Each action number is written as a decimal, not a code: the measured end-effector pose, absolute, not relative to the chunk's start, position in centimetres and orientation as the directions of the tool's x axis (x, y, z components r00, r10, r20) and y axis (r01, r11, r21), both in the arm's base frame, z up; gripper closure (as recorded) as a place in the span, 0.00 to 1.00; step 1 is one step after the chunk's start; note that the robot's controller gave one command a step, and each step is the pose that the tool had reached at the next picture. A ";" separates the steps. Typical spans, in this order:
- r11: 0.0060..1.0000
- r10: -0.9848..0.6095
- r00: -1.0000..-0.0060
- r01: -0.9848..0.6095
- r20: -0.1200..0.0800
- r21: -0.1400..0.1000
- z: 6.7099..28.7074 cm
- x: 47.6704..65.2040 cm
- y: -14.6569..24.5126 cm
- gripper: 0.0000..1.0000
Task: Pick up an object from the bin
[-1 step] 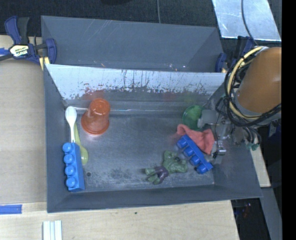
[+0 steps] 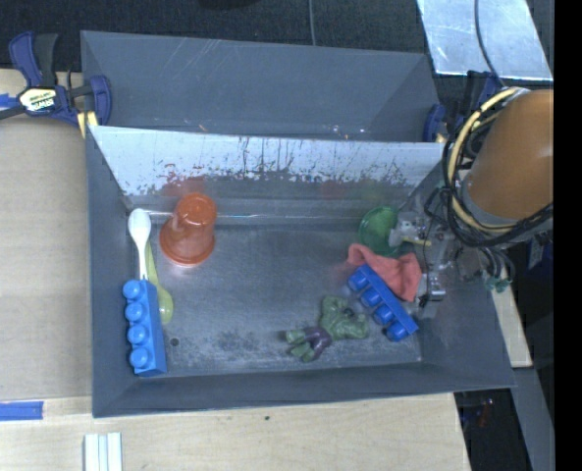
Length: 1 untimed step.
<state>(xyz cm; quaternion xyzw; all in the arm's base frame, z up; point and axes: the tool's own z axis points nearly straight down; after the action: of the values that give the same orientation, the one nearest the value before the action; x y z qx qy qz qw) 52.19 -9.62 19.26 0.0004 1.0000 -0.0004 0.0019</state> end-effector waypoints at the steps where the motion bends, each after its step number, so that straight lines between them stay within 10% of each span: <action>1: 0.970 0.244 -0.970 0.244 -0.004 0.000 15.1 51.6 -12.4 0.00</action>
Offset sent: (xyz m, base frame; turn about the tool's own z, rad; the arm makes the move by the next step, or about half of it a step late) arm 0.0108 -0.0238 -0.0547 0.2441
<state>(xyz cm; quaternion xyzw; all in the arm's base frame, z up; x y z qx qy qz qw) 51.63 -12.44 15.09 0.1229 0.9924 -0.0003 0.0022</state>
